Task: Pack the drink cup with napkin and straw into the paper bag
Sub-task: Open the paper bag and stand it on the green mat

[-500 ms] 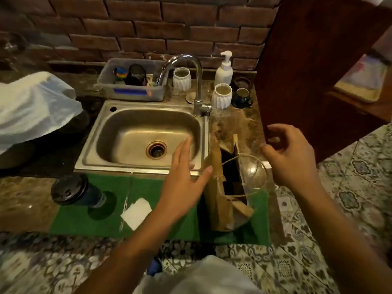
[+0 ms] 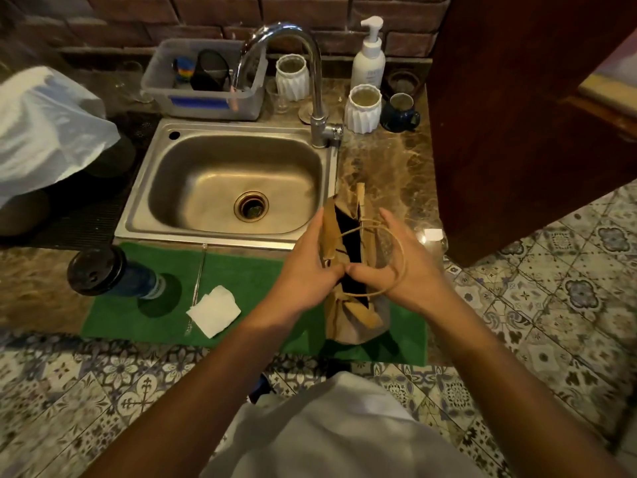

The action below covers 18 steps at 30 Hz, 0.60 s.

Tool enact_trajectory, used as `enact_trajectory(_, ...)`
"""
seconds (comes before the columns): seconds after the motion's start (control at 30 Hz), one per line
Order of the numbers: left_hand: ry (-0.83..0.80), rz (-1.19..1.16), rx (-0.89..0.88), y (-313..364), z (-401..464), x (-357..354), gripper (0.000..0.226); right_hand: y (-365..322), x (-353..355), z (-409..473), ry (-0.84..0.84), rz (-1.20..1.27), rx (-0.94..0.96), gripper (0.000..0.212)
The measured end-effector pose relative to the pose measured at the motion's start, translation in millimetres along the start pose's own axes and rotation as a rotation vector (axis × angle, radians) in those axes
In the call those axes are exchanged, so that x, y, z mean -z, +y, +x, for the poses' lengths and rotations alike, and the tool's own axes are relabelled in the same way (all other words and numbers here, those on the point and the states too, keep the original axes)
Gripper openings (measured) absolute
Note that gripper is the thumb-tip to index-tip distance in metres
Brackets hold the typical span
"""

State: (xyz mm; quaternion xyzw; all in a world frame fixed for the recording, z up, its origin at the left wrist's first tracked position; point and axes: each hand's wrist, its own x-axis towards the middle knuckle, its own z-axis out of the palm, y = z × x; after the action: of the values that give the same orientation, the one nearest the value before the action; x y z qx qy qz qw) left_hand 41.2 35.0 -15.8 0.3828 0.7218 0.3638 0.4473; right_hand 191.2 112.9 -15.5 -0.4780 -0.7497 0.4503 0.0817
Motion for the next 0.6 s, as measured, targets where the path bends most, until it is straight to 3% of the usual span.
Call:
enact_trajectory(0.17,0.006,0.054,0.039,-5,0,0,0.089,0,-5,-2,-0.005,-0.135,-0.007,0.119)
enact_trajectory(0.4,0.066,0.236,-0.008,-5,2,12,0.092,1,21,-9,0.082,-0.555,-0.117,0.065)
enact_trajectory(0.6,0.117,0.317,-0.043,3,8,34,0.087,12,54,-21,0.182,-0.572,-0.18,0.063)
